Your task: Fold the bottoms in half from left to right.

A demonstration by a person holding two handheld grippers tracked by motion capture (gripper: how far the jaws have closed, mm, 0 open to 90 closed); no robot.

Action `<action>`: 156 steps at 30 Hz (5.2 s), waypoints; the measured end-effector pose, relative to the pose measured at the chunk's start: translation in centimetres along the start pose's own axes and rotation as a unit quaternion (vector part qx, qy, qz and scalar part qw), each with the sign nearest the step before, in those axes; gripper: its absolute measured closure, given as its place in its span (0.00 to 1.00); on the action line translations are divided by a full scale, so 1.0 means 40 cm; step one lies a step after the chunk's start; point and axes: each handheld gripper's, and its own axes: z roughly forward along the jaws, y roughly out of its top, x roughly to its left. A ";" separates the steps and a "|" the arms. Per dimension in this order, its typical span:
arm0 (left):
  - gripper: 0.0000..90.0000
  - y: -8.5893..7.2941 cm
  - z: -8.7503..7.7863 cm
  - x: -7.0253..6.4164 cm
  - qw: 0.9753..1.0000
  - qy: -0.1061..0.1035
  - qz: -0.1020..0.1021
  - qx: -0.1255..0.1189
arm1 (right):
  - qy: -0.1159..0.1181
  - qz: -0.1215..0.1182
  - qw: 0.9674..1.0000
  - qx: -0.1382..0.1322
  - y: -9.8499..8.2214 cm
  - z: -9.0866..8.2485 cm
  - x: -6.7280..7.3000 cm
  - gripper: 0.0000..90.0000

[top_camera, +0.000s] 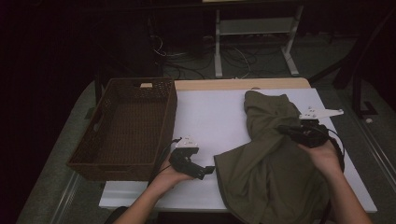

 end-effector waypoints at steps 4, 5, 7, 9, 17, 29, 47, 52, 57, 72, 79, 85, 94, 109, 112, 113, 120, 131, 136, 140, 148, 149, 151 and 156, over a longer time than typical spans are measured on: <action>0.00 -0.001 0.000 0.000 1.000 0.000 0.000 0.001 | -0.012 0.004 1.000 -0.012 -0.003 -0.035 -0.014 0.99; 0.00 -0.001 0.000 0.000 1.000 -0.001 0.001 0.002 | -0.020 0.006 1.000 -0.012 -0.012 -0.051 -0.022 0.99; 0.00 -0.001 0.000 0.001 1.000 -0.001 0.001 0.002 | -0.023 0.009 1.000 -0.012 -0.019 -0.057 -0.026 0.99; 0.00 -0.001 0.000 0.001 1.000 -0.002 0.001 0.003 | -0.028 0.017 0.999 -0.010 -0.034 -0.071 -0.036 0.99; 0.00 -0.002 0.001 0.000 1.000 -0.004 0.001 0.004 | -0.050 0.044 0.998 0.014 -0.109 -0.107 -0.074 0.99; 0.00 -0.004 0.008 -0.001 1.000 -0.010 0.002 0.012 | -0.050 0.072 0.994 0.070 -0.196 -0.087 -0.110 0.99; 0.00 -0.005 0.015 0.000 1.000 -0.010 0.006 0.018 | -0.045 0.085 0.994 0.054 -0.191 -0.094 -0.117 0.78; 0.00 -0.004 0.016 0.001 1.000 -0.009 0.006 0.019 | -0.070 0.094 0.993 0.023 -0.150 -0.115 -0.139 0.68; 0.00 -0.005 0.020 0.000 1.000 -0.009 0.004 0.020 | -0.091 0.111 0.989 0.032 -0.138 -0.075 -0.184 0.69; 0.00 -0.005 0.029 -0.002 1.000 -0.012 0.007 0.025 | -0.074 0.131 0.983 0.103 -0.156 0.064 -0.269 0.98; 0.00 -0.005 0.028 -0.003 1.000 -0.012 0.008 0.024 | -0.116 0.103 0.987 0.053 -0.117 0.012 -0.262 0.99; 0.00 -0.005 0.028 -0.001 1.000 -0.009 0.007 0.025 | -0.142 0.110 0.982 0.059 -0.119 0.023 -0.293 0.99; 0.00 -0.005 0.027 0.000 1.000 -0.005 0.006 0.021 | -0.136 0.127 0.979 0.084 -0.164 0.070 -0.326 0.95; 0.00 -0.002 0.027 0.000 1.000 -0.002 0.006 0.017 | -0.062 0.095 0.993 0.026 -0.084 -0.015 -0.197 0.59; 0.00 -0.002 0.030 0.003 1.000 -0.003 0.003 0.021 | -0.052 0.089 0.994 0.021 -0.075 -0.014 -0.173 0.58; 0.00 -0.002 0.030 0.004 1.000 -0.003 0.003 0.022 | -0.044 0.086 0.995 0.021 -0.072 -0.013 -0.162 0.57; 0.00 -0.002 0.028 0.003 1.000 -0.002 0.006 0.021 | 0.010 0.071 0.997 0.027 -0.055 0.001 -0.083 0.57; 0.00 -0.002 0.028 0.003 1.000 -0.001 0.009 0.023 | 0.030 0.040 0.995 0.085 -0.073 0.039 -0.014 0.74; 0.00 -0.002 0.028 0.003 1.000 0.000 0.009 0.022 | 0.025 0.031 0.994 0.100 -0.079 0.042 -0.015 0.97; 0.00 -0.003 0.027 0.003 1.000 0.000 0.008 0.022 | 0.023 0.027 0.994 0.101 -0.079 0.040 -0.014 0.99; 0.00 -0.003 0.026 0.004 1.000 0.000 0.008 0.022 | 0.004 0.017 0.996 0.086 -0.082 0.005 -0.012 0.99; 0.00 -0.002 0.026 0.004 1.000 0.000 0.007 0.022 | 0.000 0.022 0.996 0.082 -0.086 -0.007 -0.017 0.99; 0.00 -0.003 0.026 0.003 1.000 0.001 0.007 0.021 | -0.003 0.022 0.997 0.080 -0.088 -0.013 -0.019 0.99; 0.00 -0.003 0.025 0.005 1.000 0.001 0.006 0.022 | -0.015 0.030 0.997 0.075 -0.107 -0.048 -0.031 0.99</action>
